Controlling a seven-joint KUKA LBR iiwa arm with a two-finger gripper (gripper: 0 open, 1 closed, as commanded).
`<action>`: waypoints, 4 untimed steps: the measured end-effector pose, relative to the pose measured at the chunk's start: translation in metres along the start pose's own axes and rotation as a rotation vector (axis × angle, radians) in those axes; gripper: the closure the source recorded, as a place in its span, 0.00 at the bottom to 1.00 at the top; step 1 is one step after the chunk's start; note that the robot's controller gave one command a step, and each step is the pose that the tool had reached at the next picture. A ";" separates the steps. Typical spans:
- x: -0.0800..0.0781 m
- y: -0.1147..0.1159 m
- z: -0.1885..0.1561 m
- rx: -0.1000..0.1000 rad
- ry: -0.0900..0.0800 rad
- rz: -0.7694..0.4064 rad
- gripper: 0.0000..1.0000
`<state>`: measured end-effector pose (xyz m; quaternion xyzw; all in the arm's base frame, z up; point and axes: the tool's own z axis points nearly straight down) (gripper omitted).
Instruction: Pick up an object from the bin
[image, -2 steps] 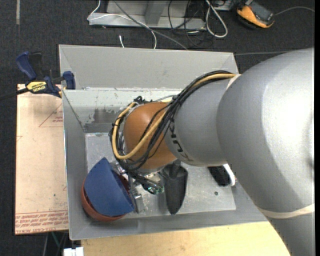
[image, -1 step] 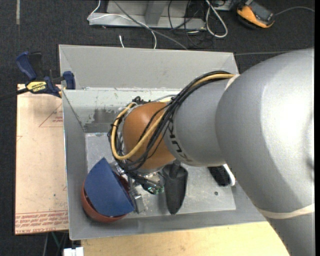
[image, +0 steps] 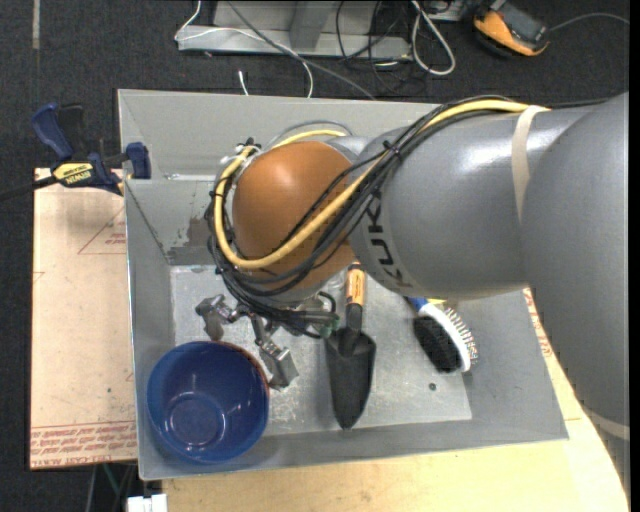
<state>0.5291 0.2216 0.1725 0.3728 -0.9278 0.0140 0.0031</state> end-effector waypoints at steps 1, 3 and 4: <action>0.014 0.014 0.059 0.012 -0.045 0.013 0.00; 0.014 0.002 0.076 0.014 -0.051 -0.116 0.00; -0.052 -0.014 -0.010 0.019 -0.053 -0.234 0.00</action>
Offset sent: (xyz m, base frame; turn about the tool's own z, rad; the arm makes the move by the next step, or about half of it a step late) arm -0.0448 0.0040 -0.0256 -0.2533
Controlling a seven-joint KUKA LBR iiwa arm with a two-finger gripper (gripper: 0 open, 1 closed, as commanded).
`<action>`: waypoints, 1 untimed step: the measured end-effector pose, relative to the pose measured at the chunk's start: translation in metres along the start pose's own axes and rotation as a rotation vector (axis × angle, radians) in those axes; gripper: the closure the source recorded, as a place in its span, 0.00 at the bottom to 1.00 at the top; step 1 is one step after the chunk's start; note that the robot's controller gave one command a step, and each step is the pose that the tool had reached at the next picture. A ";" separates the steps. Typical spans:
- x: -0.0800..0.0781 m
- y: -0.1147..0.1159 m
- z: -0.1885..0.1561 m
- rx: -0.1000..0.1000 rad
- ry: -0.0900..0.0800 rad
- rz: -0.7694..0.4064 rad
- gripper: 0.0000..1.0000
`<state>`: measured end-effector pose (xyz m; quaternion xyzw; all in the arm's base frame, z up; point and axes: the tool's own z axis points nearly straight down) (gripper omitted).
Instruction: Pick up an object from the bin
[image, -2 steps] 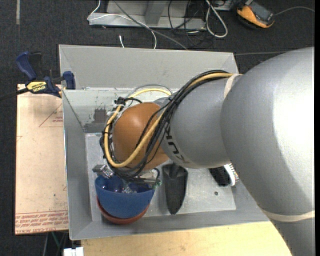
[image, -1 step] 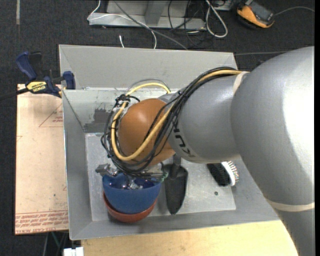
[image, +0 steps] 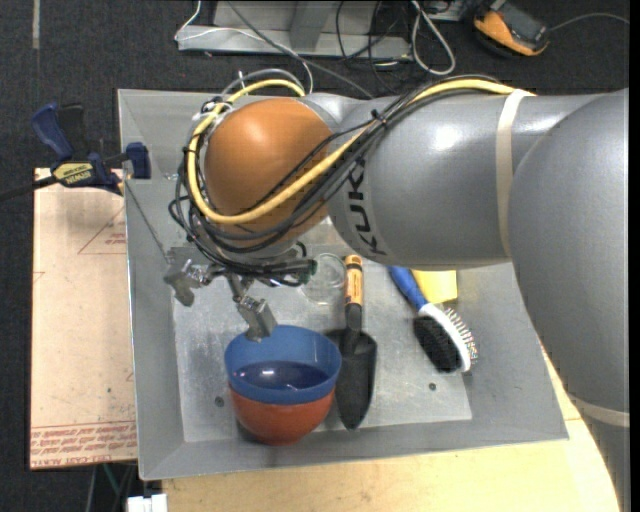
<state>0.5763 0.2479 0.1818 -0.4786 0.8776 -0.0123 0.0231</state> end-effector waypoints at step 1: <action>0.093 0.022 0.092 0.005 0.002 0.399 0.00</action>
Offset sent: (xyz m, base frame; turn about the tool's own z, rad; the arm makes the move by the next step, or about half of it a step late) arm -0.0604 -0.0056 -0.0776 -0.0441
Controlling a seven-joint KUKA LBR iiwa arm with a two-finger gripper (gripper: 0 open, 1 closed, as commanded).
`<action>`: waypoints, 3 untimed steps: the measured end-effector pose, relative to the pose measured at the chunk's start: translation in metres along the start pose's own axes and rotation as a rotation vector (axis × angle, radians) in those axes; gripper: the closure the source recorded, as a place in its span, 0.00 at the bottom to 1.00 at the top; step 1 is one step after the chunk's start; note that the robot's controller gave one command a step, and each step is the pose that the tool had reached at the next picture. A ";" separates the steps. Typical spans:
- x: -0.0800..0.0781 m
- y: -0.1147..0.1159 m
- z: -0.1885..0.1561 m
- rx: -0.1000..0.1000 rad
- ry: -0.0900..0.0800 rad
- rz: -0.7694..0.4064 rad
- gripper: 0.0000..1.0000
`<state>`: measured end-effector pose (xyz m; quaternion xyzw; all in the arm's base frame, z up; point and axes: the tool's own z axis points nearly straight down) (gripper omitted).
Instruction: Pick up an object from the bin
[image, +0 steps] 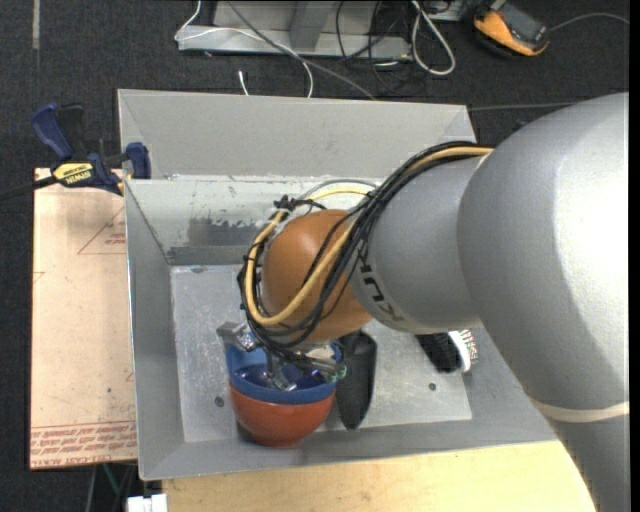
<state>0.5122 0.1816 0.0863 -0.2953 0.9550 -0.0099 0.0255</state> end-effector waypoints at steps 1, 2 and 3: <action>-0.002 -0.003 0.001 0.005 -0.018 -0.075 0.00; 0.012 -0.058 -0.017 0.009 -0.029 -0.162 1.00; 0.012 -0.058 -0.017 0.009 -0.029 -0.162 1.00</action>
Offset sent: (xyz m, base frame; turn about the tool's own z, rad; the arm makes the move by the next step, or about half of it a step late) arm 0.0186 -0.0562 0.0170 -0.1665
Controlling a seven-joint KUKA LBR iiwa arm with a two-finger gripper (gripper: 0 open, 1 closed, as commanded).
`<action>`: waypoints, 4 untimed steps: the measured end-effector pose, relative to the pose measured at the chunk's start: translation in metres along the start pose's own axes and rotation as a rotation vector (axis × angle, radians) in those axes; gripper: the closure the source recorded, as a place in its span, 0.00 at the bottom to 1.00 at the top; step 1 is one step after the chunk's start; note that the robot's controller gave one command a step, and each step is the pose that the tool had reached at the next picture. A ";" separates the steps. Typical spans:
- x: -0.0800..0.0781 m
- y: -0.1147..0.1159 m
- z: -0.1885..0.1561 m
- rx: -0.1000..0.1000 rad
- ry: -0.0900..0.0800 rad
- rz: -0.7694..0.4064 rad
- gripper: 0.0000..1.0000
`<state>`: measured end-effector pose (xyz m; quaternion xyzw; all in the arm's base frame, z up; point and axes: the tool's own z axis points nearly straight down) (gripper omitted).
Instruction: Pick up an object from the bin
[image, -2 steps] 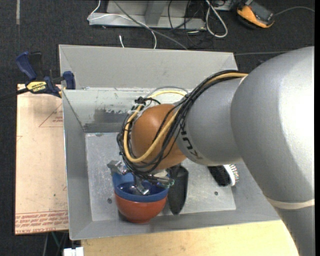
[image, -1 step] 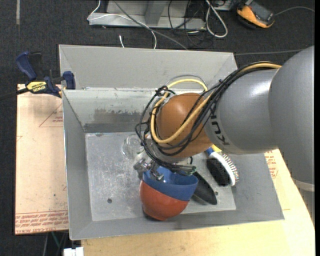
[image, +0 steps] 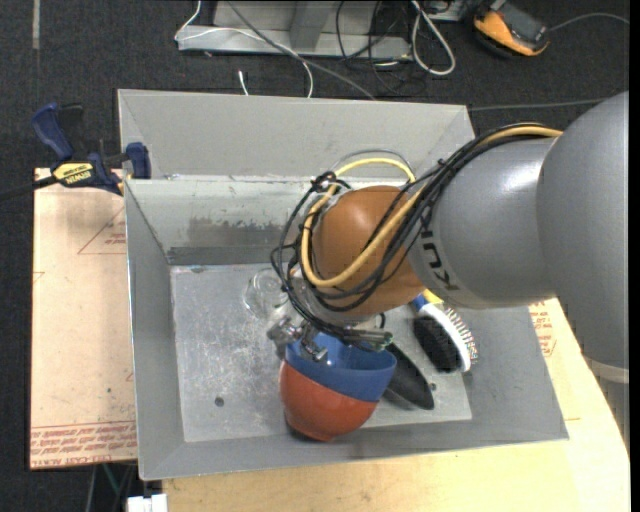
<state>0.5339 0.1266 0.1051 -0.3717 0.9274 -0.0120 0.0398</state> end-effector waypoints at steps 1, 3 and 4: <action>0.008 -0.015 -0.001 0.002 -0.007 -0.029 1.00; 0.043 0.002 0.019 0.024 -0.046 -0.043 1.00; 0.054 -0.032 0.009 0.017 -0.037 -0.012 1.00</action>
Offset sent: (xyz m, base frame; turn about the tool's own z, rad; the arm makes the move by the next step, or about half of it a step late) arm -0.0459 -0.0325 -0.0351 -0.0396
